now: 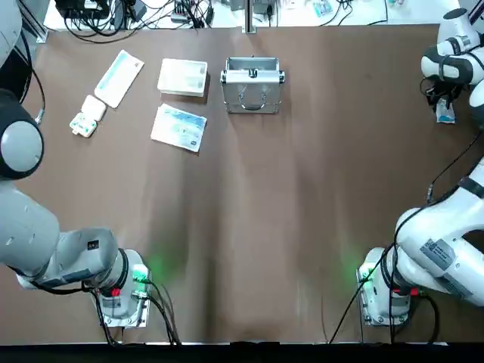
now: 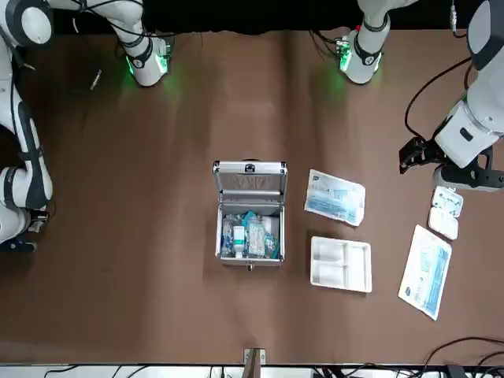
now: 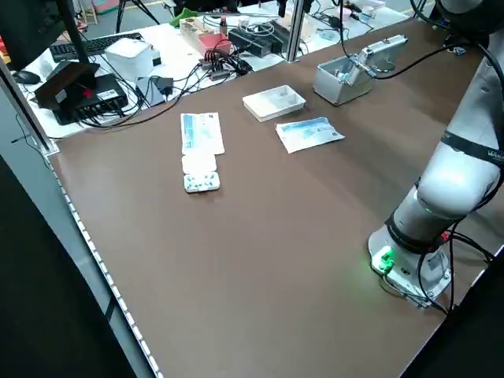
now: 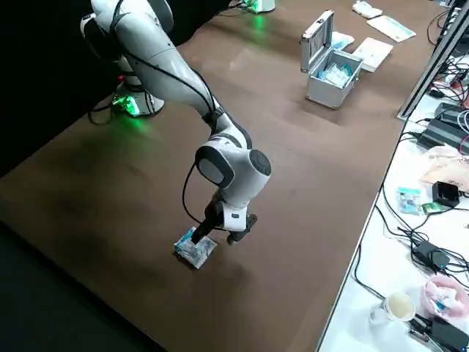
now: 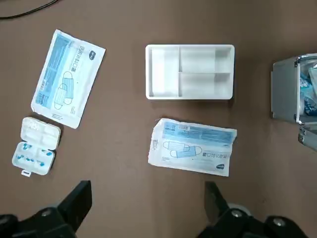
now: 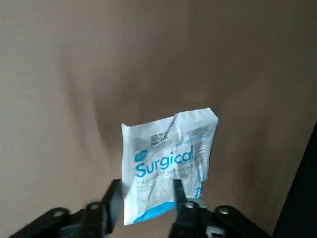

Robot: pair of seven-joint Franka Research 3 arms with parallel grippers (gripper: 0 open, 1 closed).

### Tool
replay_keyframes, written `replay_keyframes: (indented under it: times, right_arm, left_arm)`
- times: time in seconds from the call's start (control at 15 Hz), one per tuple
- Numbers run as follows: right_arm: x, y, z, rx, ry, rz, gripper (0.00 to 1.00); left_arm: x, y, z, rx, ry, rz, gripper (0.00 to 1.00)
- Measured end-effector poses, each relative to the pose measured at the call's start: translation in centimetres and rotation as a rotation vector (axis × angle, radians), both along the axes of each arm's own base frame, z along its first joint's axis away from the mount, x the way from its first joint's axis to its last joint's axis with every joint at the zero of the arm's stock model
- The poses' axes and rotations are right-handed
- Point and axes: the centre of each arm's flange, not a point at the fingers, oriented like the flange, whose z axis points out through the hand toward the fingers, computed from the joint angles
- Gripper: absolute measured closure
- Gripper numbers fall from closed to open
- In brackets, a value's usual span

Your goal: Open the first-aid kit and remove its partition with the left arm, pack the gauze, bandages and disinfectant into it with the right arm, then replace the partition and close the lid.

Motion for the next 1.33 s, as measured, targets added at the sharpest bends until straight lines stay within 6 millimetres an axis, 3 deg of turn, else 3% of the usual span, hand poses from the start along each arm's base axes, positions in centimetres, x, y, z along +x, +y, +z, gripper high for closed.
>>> replay_keyframes:
  times: [0.07,0.47,1.33]
  right_arm:
    - [0.01,0.01,0.0,-0.001,0.0,0.0,0.53]
    - [-0.28,-0.54,-0.06,-0.014,0.006,-0.003,0.6]
    - [-0.01,-0.41,-0.27,-0.052,-0.004,0.013,0.54]
  left_arm:
    - [-0.02,-0.1,0.01,0.0,0.0,-0.001,0.0]
    - [-0.18,-0.9,0.08,-0.002,-0.001,-0.011,0.0]
    - [-0.15,-0.91,0.11,-0.002,-0.004,-0.011,0.0]
